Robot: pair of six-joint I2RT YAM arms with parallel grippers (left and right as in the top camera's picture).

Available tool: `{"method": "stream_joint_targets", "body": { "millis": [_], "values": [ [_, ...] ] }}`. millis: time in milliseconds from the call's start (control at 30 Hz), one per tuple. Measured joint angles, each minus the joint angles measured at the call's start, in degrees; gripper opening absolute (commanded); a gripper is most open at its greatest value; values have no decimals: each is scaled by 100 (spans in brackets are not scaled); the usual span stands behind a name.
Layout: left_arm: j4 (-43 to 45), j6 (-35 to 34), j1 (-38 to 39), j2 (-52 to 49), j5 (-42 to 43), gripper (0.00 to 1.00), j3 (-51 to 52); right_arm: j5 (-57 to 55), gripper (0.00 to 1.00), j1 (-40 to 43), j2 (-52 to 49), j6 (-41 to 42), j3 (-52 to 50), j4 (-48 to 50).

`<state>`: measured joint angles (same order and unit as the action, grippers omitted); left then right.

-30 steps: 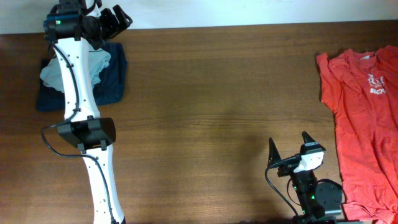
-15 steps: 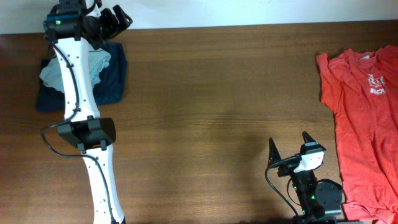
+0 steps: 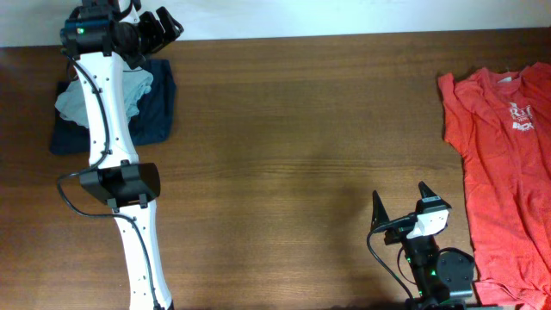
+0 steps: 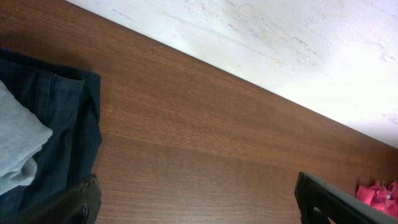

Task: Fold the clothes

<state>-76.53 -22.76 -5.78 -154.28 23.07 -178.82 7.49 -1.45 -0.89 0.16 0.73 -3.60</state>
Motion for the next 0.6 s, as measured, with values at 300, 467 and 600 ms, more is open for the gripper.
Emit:
{"method": "stream_joint_targets", "body": {
  "millis": [300,467,600],
  "values": [
    [-2,0,0,0,0,99,0,2,99,0,0,2,0,0],
    [-192,0,0,26,0,99,0,2,99,0,0,-4,0,0],
    [-573,0,0,282,-2,99,11,0,99,0,0,0,0,0]
  ]
}}
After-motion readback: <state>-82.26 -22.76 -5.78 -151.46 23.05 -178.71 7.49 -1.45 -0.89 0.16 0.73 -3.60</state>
